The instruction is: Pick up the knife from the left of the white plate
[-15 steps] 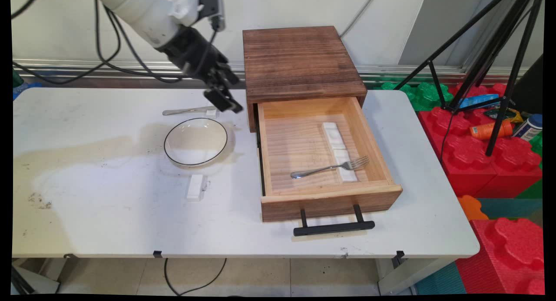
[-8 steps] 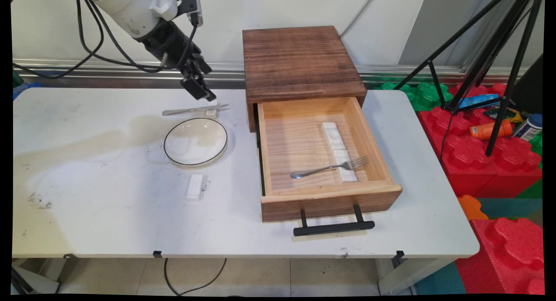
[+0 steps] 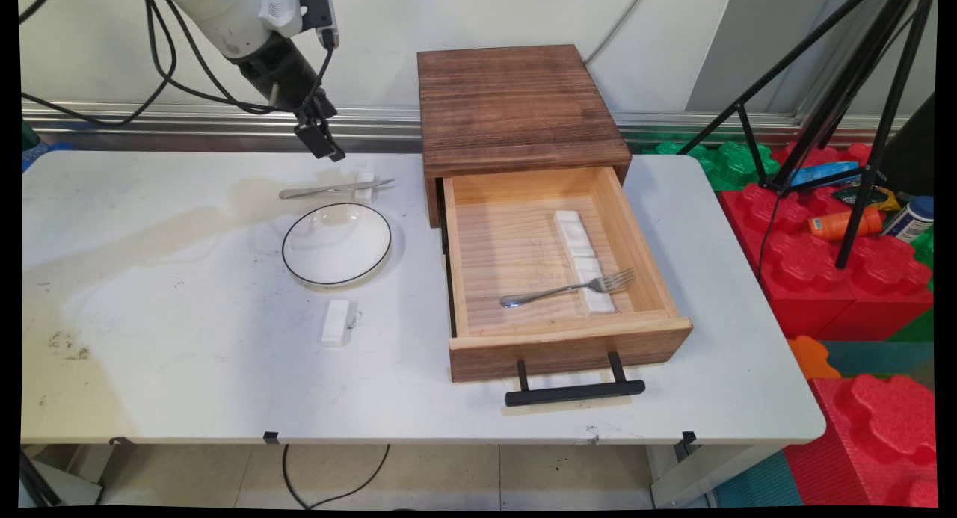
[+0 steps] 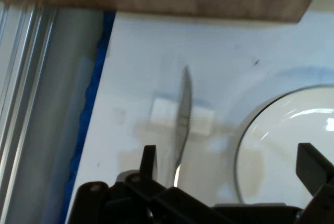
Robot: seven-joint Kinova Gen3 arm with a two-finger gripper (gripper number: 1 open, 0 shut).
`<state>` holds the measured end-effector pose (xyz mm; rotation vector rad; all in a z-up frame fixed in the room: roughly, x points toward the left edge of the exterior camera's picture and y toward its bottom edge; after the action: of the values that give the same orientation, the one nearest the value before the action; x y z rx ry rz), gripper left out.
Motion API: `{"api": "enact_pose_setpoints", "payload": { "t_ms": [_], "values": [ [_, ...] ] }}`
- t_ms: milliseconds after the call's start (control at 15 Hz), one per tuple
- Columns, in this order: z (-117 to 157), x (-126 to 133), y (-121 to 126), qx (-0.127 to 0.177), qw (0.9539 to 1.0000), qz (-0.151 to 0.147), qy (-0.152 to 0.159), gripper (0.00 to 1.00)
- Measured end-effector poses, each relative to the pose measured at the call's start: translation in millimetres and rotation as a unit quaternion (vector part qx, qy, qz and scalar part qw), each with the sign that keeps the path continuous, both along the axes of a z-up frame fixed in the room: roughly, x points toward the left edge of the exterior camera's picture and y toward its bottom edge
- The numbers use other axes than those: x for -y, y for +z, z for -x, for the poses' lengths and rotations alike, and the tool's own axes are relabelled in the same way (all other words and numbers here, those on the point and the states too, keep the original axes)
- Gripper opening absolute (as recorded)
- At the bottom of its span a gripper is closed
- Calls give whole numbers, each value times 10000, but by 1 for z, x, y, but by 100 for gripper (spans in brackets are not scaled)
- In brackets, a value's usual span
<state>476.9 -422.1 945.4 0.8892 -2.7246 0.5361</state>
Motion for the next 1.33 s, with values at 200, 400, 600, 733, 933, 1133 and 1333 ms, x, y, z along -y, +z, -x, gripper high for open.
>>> {"api": "enact_pose_setpoints", "payload": {
  "t_ms": [200, 400, 600, 733, 933, 1133, 1333],
  "values": [
    [-12, 17, -10, 207, 9997, -125, 60, 100],
    [-20, 31, -20, 360, 9990, -234, 80, 100],
    [-25, 48, -34, 499, 9981, -363, 70, 100],
    [-28, 58, -43, 568, 9973, -463, 59, 100],
    [-30, 73, -59, 655, 9957, -661, 2, 100],
    [-31, 84, -74, 715, 9938, -847, -57, 100],
    [-33, 96, -89, 751, 9919, -1020, -103, 100]
  ]
}}
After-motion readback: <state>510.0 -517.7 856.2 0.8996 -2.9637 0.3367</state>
